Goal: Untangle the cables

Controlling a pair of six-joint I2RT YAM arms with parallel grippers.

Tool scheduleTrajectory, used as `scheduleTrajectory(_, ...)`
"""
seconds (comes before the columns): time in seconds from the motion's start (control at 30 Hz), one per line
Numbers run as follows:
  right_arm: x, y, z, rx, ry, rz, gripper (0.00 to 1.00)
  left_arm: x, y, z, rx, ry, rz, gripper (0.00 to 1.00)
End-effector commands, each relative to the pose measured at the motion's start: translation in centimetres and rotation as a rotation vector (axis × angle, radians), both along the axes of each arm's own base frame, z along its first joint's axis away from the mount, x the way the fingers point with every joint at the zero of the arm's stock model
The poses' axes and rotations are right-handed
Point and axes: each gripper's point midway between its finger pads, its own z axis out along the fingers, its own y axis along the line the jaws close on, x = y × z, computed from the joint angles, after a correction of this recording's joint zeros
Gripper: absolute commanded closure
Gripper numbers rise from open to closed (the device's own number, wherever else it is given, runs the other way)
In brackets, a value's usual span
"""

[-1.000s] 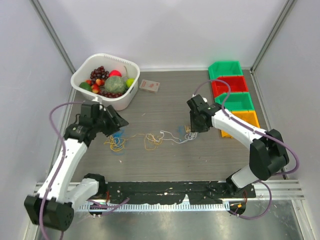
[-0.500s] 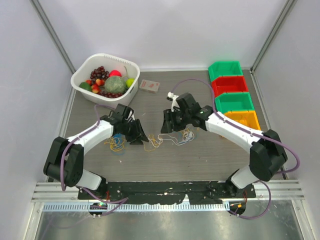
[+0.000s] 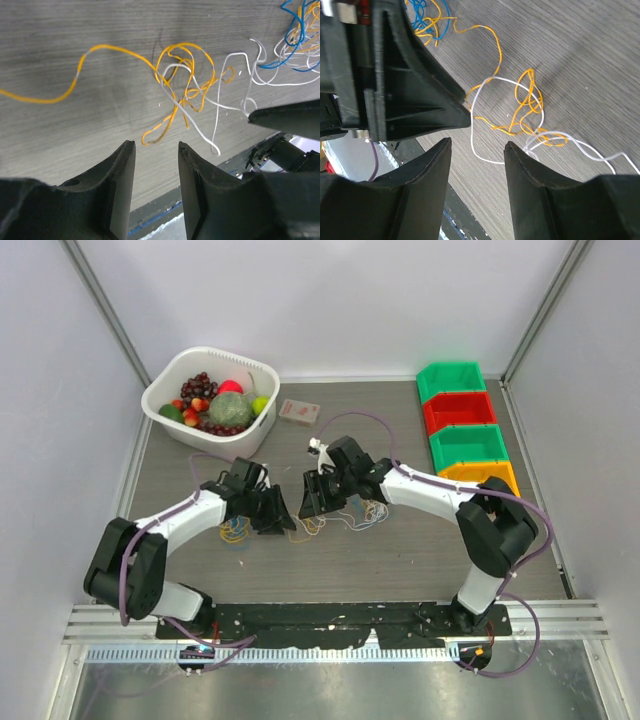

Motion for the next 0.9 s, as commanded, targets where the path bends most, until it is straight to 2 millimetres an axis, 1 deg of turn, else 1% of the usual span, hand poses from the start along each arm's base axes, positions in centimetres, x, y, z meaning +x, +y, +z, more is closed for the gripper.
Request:
scheduleTrajectory(0.0,0.5,2.6,2.0,0.084,-0.036,0.027,0.49,2.5,-1.4,0.2,-0.036,-0.092,-0.044,0.57)
scheduleTrajectory(0.03,0.5,2.8,1.8,0.083,-0.032,0.026,0.49,2.5,-1.5,-0.1,-0.033,-0.086,-0.050,0.58)
scheduleTrajectory(0.07,0.5,2.9,1.3,0.084,-0.019,0.014,0.50,2.6,-1.5,-0.5,-0.025,-0.080,-0.051,0.62)
scheduleTrajectory(0.13,0.5,2.9,0.5,0.074,-0.002,0.002,0.52,2.7,-1.3,-1.3,-0.003,-0.068,-0.048,0.77)
scheduleTrajectory(0.17,0.7,2.9,0.2,0.060,-0.009,-0.012,0.53,2.5,-1.0,-1.6,0.014,-0.056,-0.049,0.88)
scheduleTrajectory(0.2,0.5,3.0,-0.2,0.050,-0.004,-0.010,0.54,2.6,-0.8,-1.5,0.029,-0.057,-0.049,0.98)
scheduleTrajectory(0.23,0.5,3.1,-0.6,0.035,-0.007,-0.012,0.56,2.4,-0.6,-1.0,0.036,-0.061,-0.047,1.00)
scheduleTrajectory(0.27,0.1,3.3,-1.0,0.016,-0.009,-0.009,0.56,2.3,-0.4,-0.3,0.033,-0.073,-0.039,1.00)
scheduleTrajectory(0.3,0.9,3.0,-1.8,-0.023,-0.036,-0.050,0.56,2.0,-0.3,0.4,0.030,-0.082,-0.033,1.00)
scheduleTrajectory(0.37,0.9,3.5,-2.7,-0.056,-0.046,-0.055,0.57,1.2,0.2,2.3,0.019,-0.099,-0.013,1.00)
scheduleTrajectory(0.4,1.4,3.5,-3.1,-0.073,-0.063,-0.074,0.59,0.7,0.4,3.4,0.010,-0.110,-0.005,1.00)
scheduleTrajectory(0.43,1.7,3.7,-3.7,-0.089,-0.063,-0.092,0.69,0.1,0.5,4.6,-0.005,-0.117,0.000,1.00)
scheduleTrajectory(0.47,2.2,3.2,-4.5,-0.122,-0.072,-0.127,0.73,-0.4,0.6,5.8,-0.022,-0.125,0.004,1.00)
scheduleTrajectory(0.5,2.9,3.2,-5.1,-0.147,-0.077,-0.149,0.85,-1.0,0.5,7.5,-0.042,-0.137,-0.003,1.00)
scheduleTrajectory(0.53,3.7,1.8,-6.0,-0.229,-0.101,-0.207,0.89,-1.4,0.9,9.1,-0.043,-0.149,-0.001,1.00)
scheduleTrajectory(0.57,4.3,1.3,-6.6,-0.262,-0.103,-0.235,0.93,-2.0,1.5,11.1,-0.033,-0.173,0.009,1.00)
scheduleTrajectory(0.6,4.7,0.3,-7.3,-0.307,-0.106,-0.263,0.94,-2.8,2.5,12.8,0.000,-0.183,0.016,1.00)
scheduleTrajectory(0.63,5.0,-0.4,-7.8,-0.325,-0.092,-0.277,0.93,-2.8,3.6,14.9,0.032,-0.252,0.038,1.00)
scheduleTrajectory(0.67,5.7,-1.5,-8.3,-0.369,-0.110,-0.316,0.93,-2.9,4.5,17.5,0.047,-0.326,0.061,1.00)
scheduleTrajectory(0.7,5.9,-2.3,-8.8,-0.385,-0.104,-0.322,0.92,-3.1,5.3,19.8,0.054,-0.388,0.078,1.00)
scheduleTrajectory(0.73,5.8,-2.5,-9.1,-0.391,-0.096,-0.319,0.88,-3.0,5.8,22.8,0.045,-0.472,0.094,1.00)
scheduleTrajectory(0.77,5.7,-2.9,-9.4,-0.397,-0.090,-0.317,0.85,-3.0,6.2,25.3,0.042,-0.539,0.095,1.00)
scheduleTrajectory(0.8,5.5,-2.8,-9.3,-0.379,-0.080,-0.305,0.79,-2.9,6.6,28.0,0.034,-0.609,0.106,1.00)
scheduleTrajectory(0.83,5.1,-2.6,-9.4,-0.353,-0.064,-0.278,0.77,-3.0,6.9,31.3,0.019,-0.684,0.116,1.00)
scheduleTrajectory(0.87,4.9,-2.4,-9.0,-0.334,-0.065,-0.270,0.67,-2.8,7.0,33.2,0.018,-0.723,0.112,1.00)
